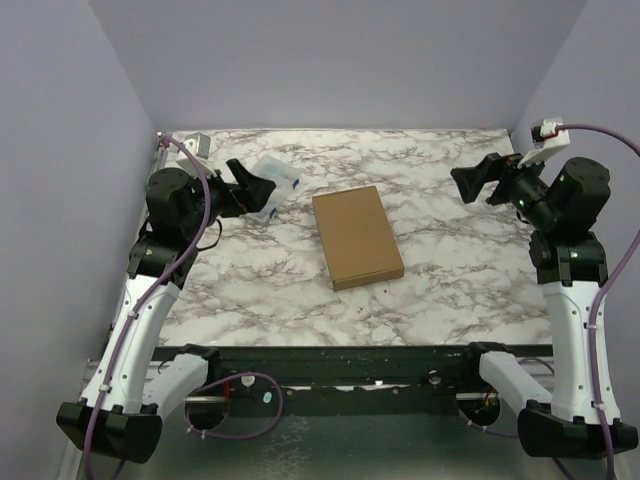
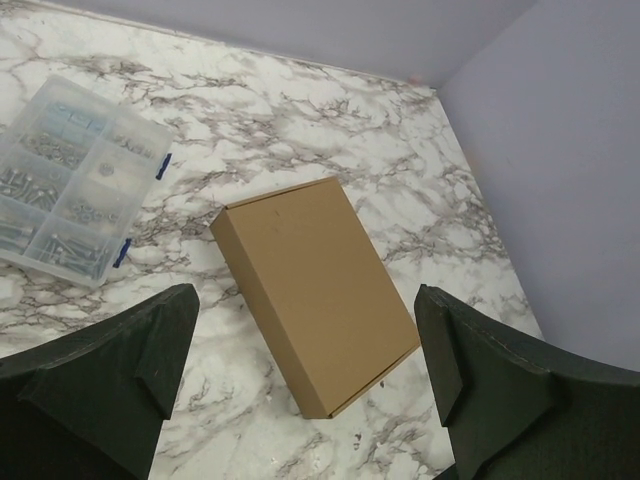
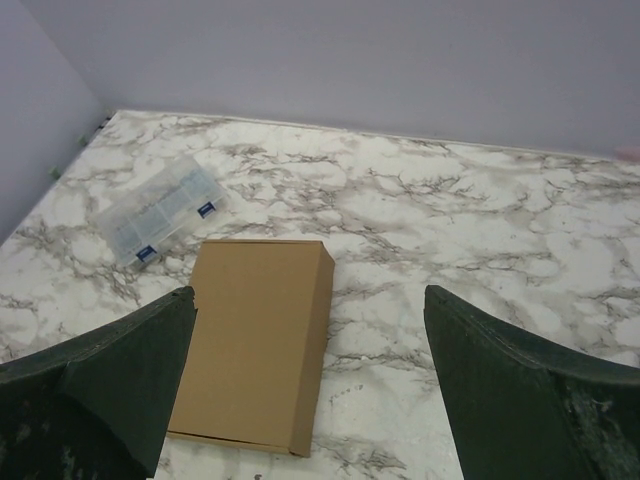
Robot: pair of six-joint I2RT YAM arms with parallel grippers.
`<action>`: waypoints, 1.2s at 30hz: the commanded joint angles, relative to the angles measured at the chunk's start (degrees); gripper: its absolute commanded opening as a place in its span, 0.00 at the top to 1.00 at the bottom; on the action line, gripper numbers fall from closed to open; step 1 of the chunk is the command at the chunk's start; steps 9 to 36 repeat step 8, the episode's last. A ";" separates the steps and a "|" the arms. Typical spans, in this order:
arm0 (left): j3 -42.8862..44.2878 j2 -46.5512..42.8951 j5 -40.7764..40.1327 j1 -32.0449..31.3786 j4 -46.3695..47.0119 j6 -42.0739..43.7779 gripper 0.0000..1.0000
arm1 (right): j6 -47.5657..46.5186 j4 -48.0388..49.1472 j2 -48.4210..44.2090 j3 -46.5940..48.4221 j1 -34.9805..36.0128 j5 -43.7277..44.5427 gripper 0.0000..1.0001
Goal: Fold the paper box
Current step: Reset both arms
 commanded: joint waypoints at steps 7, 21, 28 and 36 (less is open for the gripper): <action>-2.68 -2.05 1.76 0.21 -0.42 1.70 0.01 | -1.24 -2.38 -1.18 -2.12 -2.02 -3.32 0.00; -2.77 -2.15 1.61 0.21 -0.43 1.81 0.01 | -1.08 -2.06 -1.37 -2.38 -2.34 -3.29 0.00; -2.77 -2.15 1.61 0.21 -0.43 1.81 0.01 | -1.08 -2.06 -1.37 -2.38 -2.34 -3.29 0.00; -2.77 -2.15 1.61 0.21 -0.43 1.81 0.01 | -1.08 -2.06 -1.37 -2.38 -2.34 -3.29 0.00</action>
